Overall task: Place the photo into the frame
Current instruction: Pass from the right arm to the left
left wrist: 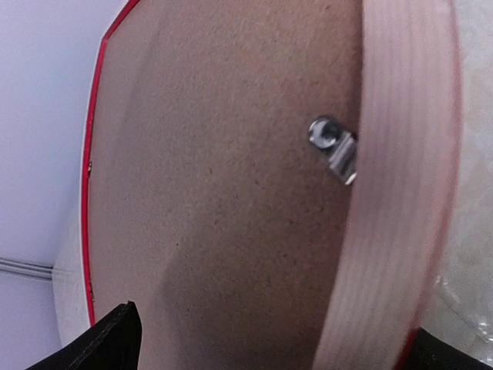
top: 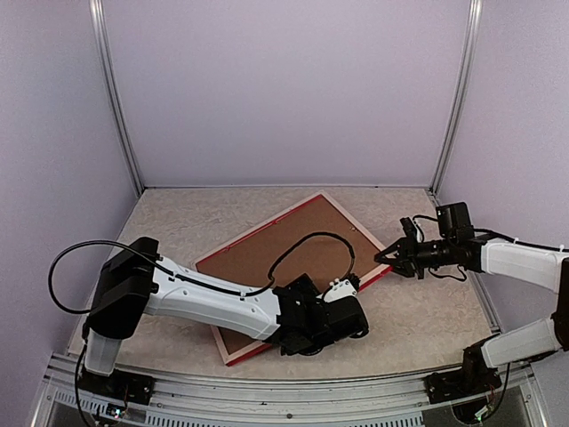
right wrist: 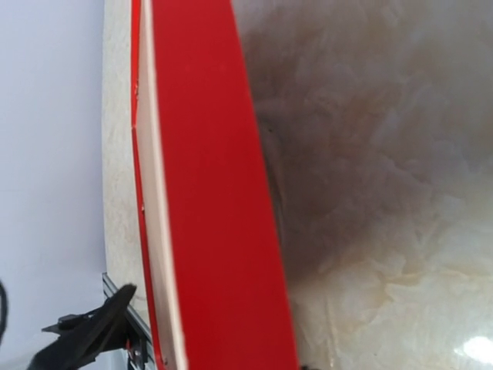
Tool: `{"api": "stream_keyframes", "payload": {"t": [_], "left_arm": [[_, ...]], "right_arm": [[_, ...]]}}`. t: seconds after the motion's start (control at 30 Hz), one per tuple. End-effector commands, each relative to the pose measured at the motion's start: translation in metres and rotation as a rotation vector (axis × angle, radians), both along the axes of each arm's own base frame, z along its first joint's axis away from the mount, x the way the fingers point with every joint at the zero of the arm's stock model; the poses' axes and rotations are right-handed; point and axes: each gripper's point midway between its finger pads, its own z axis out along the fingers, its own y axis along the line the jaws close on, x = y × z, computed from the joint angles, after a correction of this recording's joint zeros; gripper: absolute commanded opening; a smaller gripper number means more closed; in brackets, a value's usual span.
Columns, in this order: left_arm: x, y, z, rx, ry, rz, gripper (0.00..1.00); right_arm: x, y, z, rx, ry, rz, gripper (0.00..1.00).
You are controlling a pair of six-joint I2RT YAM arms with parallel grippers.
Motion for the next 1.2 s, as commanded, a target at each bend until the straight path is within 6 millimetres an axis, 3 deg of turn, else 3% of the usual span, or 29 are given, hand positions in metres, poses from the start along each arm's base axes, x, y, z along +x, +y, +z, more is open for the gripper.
{"api": "stream_keyframes", "payload": {"t": [0.0,0.07,0.2,0.3,0.43,0.67,0.77,0.83,1.0,1.17], "left_arm": [[0.015,0.016,0.014,0.078,-0.165,0.106,0.98],[0.017,0.018,0.017,0.090,-0.194,0.121,0.93],[0.017,0.022,0.025,0.083,-0.217,0.131,0.67],[0.017,0.024,0.032,0.069,-0.222,0.131,0.50],[0.017,0.029,0.042,0.074,-0.237,0.136,0.37],[0.020,0.036,0.066,0.083,-0.281,0.143,0.24],[0.021,0.039,0.077,0.094,-0.298,0.142,0.18],[0.021,0.041,0.086,0.101,-0.309,0.140,0.15],[0.022,0.044,0.119,0.111,-0.340,0.133,0.00],[0.023,0.043,0.167,0.104,-0.374,0.121,0.00]], "right_arm": [[0.004,0.002,0.024,0.021,-0.041,-0.001,0.00],[0.005,0.002,0.024,0.017,-0.040,-0.001,0.00],[0.006,0.003,0.024,0.015,-0.039,0.001,0.01],[0.007,0.002,0.025,0.005,-0.043,0.005,0.14],[0.012,0.000,0.033,-0.025,-0.066,0.000,0.33],[0.019,-0.007,0.044,-0.103,-0.107,0.000,0.49],[0.022,-0.015,0.050,-0.139,-0.127,-0.010,0.73],[0.026,-0.022,0.056,-0.167,-0.144,-0.024,0.81],[0.040,-0.051,0.075,-0.217,-0.188,-0.087,0.86],[0.056,-0.086,0.098,-0.274,-0.243,-0.159,0.86]]}}
